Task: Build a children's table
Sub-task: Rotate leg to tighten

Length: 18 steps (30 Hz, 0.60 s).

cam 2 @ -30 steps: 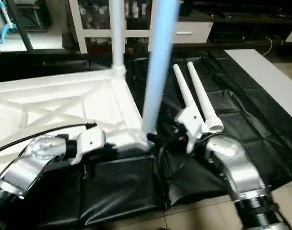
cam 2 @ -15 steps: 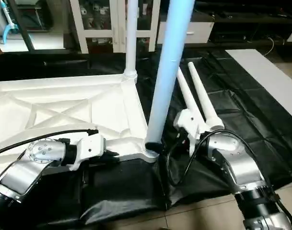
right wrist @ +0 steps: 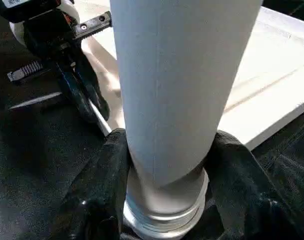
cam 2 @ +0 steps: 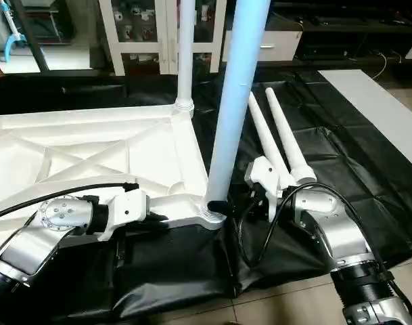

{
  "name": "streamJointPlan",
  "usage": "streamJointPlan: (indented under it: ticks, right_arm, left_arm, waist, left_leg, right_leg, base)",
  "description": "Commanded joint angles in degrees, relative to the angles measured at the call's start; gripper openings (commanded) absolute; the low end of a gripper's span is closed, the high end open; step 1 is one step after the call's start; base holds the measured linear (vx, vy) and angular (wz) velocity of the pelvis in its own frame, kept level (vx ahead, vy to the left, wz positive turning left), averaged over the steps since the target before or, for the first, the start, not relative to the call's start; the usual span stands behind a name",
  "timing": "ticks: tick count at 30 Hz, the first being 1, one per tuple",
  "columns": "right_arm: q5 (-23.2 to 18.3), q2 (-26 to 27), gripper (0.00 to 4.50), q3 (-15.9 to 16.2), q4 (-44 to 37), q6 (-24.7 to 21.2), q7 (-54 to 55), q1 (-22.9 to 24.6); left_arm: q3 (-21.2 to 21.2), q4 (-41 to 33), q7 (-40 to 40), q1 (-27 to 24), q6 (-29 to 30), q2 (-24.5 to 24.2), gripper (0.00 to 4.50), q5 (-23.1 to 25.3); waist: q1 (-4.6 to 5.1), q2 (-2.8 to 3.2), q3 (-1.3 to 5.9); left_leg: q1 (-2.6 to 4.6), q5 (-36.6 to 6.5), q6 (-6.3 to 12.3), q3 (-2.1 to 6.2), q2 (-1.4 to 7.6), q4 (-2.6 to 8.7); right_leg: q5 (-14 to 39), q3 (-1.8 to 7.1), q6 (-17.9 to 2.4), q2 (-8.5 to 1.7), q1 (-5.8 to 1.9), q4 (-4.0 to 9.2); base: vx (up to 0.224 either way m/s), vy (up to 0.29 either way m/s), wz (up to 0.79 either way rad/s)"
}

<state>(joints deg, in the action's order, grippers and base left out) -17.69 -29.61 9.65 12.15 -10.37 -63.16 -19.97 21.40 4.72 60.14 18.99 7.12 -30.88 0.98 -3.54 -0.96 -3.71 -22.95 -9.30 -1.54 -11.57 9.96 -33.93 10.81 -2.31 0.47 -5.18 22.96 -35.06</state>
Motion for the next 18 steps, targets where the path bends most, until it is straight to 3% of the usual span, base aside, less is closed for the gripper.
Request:
streamJointPlan:
  ticks: [1, 4, 7, 8, 9, 11, 12, 14, 16, 18]
  right_arm:
    - [1.5, 0.6, 1.94, -0.2, 1.5, 0.7, 2.5, -0.7]
    - [3.8, 3.0, 1.90, -0.2, 3.6, 0.7, 7.7, -0.9]
    - [5.2, 4.9, 1.88, 0.1, 4.9, 0.3, 11.2, -0.9]
    - [6.7, 8.1, 1.88, 0.2, 6.8, -0.6, 16.5, -1.4]
    - [7.0, 8.9, 1.88, 0.1, 7.3, -0.8, 17.9, -1.6]
    - [8.1, 11.5, 1.88, -0.3, 9.4, -1.2, 22.6, -2.5]
    - [9.2, 14.7, 1.88, -0.8, 12.4, -1.4, 28.2, -4.1]
    - [10.3, 16.6, 1.88, -1.3, 14.7, -1.1, 32.5, -5.3]
    - [11.7, 21.4, 1.88, -3.1, 20.6, -0.9, 43.6, -8.9]
    - [11.8, 24.7, 1.88, -4.5, 24.7, -0.5, 49.9, -11.4]
  left_arm:
    - [1.7, -2.2, 1.3, -0.5, -0.7, 0.4, 0.00, -0.1]
    - [2.0, -2.5, -0.5, -0.5, 1.8, 0.9, 0.00, 1.3]
    - [2.3, -2.5, -2.3, -0.4, 3.6, 1.7, 0.00, 2.4]
    - [2.1, -2.7, -5.3, 0.0, 7.7, 3.9, 0.00, 2.9]
    - [2.0, -2.8, -5.9, 0.0, 8.7, 4.5, 0.00, 2.9]
    - [2.0, -3.2, -7.6, 0.4, 11.3, 6.2, 0.00, 3.1]
    - [2.1, -3.3, -9.9, 1.1, 14.8, 8.2, 0.00, 3.7]
    - [2.0, -2.9, -11.8, 1.7, 16.7, 9.8, 0.00, 4.3]
    - [0.2, -1.3, -18.5, 3.9, 24.0, 15.4, 0.00, 5.2]
    - [-1.8, 0.3, -24.4, 5.8, 28.6, 20.2, 0.00, 5.9]
  waist:
    - [0.06, -0.01, 3.79]
    - [0.34, -0.04, 3.59]
    - [0.88, -0.08, 3.15]
    - [1.22, -0.34, 3.11]
    - [1.51, -0.20, 2.90]
    - [2.38, -0.25, 2.89]
    - [2.58, -0.30, 2.94]
    - [3.10, -0.07, 2.85]
    - [4.03, 0.05, 2.75]
    - [4.90, 0.46, 2.76]
  left_leg:
    - [2.06, -15.7, 0.96, 1.50, 3.35, 4.31]
    - [2.18, -18.4, -0.11, 1.54, 3.36, 4.49]
    - [2.26, -23.3, -2.39, 2.06, 3.30, 4.92]
    - [2.42, -25.5, -3.22, 2.17, 3.34, 5.02]
    - [2.58, -27.4, -4.05, 2.39, 3.16, 5.05]
    - [2.34, -30.0, -5.24, 2.98, 3.00, 5.19]
    - [2.14, -30.8, -5.53, 3.34, 2.91, 5.29]
    - [2.47, -33.3, -6.19, 3.62, 2.86, 5.38]
    - [2.79, -35.9, -6.75, 3.81, 2.72, 5.31]
    - [3.07, -39.7, -7.06, 4.42, 2.77, 5.61]
  right_leg:
    - [10.2, 2.05, -13.0, -2.95, -1.67, 3.92]
    - [14.4, 2.11, -12.3, -3.04, -1.40, 4.29]
    - [22.3, 1.97, -10.1, -3.13, -1.16, 4.90]
    - [25.0, 1.95, -9.2, -3.12, -1.06, 5.13]
    - [27.9, 1.89, -8.6, -3.21, -0.70, 5.48]
    - [31.4, 1.52, -7.2, -3.24, -0.90, 5.63]
    - [32.6, 1.26, -6.1, -3.28, -1.08, 5.78]
    - [32.7, 0.94, -5.9, -3.13, -0.67, 6.04]
    - [32.5, 0.54, -6.2, -2.98, -0.43, 6.30]
    - [31.5, -0.64, -5.5, -2.72, -0.89, 6.69]
  base:
    - [0.000, 0.000, 0.00]
    - [0.000, 0.000, 0.00]
    - [0.000, 0.000, 0.00]
    - [0.000, 0.000, 0.00]
    - [0.000, 0.000, 0.00]
    - [0.000, 0.000, 0.00]
    - [-0.043, 0.028, -0.23]
    - [-0.049, 0.028, -0.21]
    - [-0.056, 0.032, -0.17]
    - [-0.060, 0.038, -0.18]
